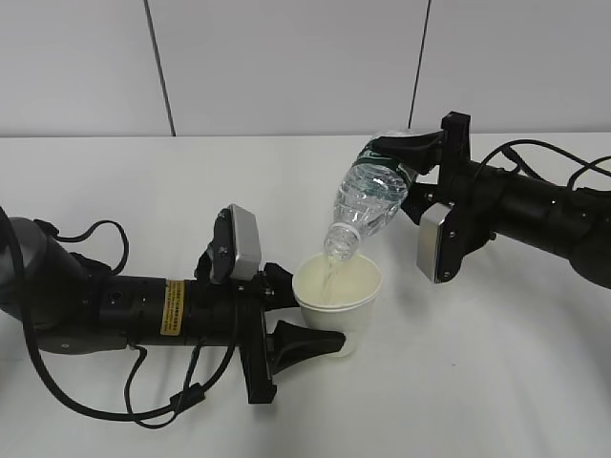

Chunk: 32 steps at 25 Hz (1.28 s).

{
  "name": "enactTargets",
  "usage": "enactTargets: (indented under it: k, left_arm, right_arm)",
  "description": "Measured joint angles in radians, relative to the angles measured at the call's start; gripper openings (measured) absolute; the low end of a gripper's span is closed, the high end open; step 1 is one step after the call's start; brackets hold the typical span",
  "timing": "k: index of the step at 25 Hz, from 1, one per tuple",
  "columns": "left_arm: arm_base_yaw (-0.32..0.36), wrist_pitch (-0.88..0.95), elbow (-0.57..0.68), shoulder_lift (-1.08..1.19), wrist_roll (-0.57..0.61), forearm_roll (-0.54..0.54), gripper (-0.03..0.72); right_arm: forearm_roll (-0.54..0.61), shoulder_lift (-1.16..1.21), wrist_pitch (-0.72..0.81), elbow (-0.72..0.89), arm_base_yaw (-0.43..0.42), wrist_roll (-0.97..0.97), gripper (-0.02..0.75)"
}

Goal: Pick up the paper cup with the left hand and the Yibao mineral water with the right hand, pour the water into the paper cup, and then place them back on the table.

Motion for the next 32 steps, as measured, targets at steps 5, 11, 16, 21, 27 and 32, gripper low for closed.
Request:
enactTargets:
  k: [5, 11, 16, 21, 27, 32]
  left_arm:
    - [0.000, 0.001, 0.000, 0.000, -0.001, 0.000, 0.410]
    - [0.000, 0.004, 0.000, 0.000, -0.001, 0.000, 0.410]
    - [0.000, 0.004, 0.000, 0.000, -0.001, 0.000, 0.410]
    - [0.000, 0.004, 0.000, 0.000, -0.001, 0.000, 0.410]
    - [0.000, 0.004, 0.000, 0.000, -0.001, 0.000, 0.410]
    - [0.000, 0.004, 0.000, 0.000, -0.001, 0.000, 0.410]
  right_arm:
    - [0.002, 0.000, 0.000, 0.000, 0.000, -0.002, 0.393]
    - [0.002, 0.000, 0.000, 0.000, 0.000, -0.004, 0.393]
    - [0.002, 0.000, 0.000, 0.000, 0.000, -0.004, 0.393]
    - [0.004, 0.000, 0.000, 0.000, 0.000, -0.004, 0.393]
    - [0.004, 0.000, 0.000, 0.000, 0.000, -0.015, 0.393]
    - [0.004, 0.000, 0.000, 0.000, 0.000, -0.020, 0.393]
